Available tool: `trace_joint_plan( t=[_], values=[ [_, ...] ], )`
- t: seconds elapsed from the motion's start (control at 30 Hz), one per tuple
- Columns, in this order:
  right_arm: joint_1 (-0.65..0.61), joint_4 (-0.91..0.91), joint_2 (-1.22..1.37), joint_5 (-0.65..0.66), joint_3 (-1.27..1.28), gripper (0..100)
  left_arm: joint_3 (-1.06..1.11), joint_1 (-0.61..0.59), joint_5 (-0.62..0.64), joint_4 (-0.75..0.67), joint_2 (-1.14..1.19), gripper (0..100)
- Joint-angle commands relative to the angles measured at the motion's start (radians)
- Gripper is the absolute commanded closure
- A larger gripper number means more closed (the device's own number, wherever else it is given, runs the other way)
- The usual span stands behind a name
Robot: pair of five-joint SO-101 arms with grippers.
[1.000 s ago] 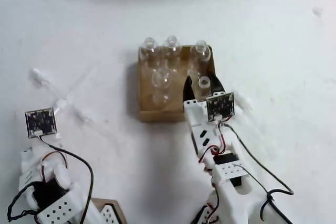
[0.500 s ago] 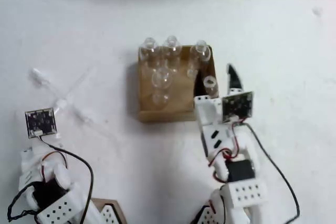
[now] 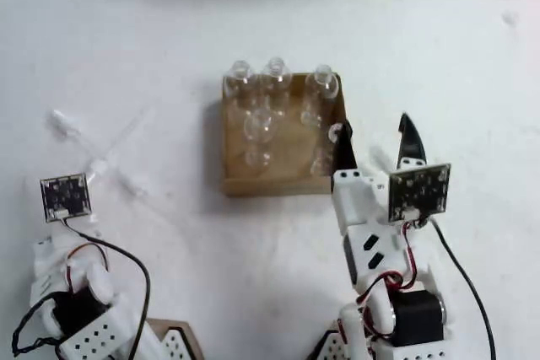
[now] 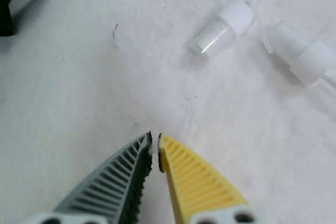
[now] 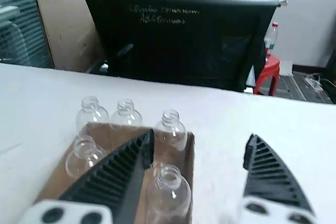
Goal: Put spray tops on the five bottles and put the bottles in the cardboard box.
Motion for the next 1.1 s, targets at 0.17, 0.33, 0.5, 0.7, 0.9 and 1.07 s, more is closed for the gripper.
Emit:
trace_joint_plan(
  t=[0.17, 0.33, 0.5, 0.7, 0.9, 1.07],
  values=[
    [0.265, 0.090, 0.016, -0.009, 0.015, 85.2, -0.006, 0.093, -0.008, 0.006, -0.010, 97],
    [0.289, -0.044, 0.010, -0.009, 0.216, 97.6, -0.049, 0.170, -0.146, 0.041, -0.010, 97],
    [0.306, -0.232, 0.010, -0.009, 0.379, 95.4, -0.275, 0.182, -0.325, 0.074, -0.010, 97],
    [0.346, -0.278, 0.010, -0.009, 0.428, 95.4, -0.615, 0.185, -0.233, 0.066, -0.008, 97],
    [0.340, -0.278, 0.010, -0.009, 0.443, 95.2, -0.772, 0.185, -0.224, 0.064, 0.170, 97],
    [0.338, -0.387, 0.010, -0.002, 0.506, 95.2, -0.947, 0.182, -0.110, 0.092, 0.561, 97]
  ],
)
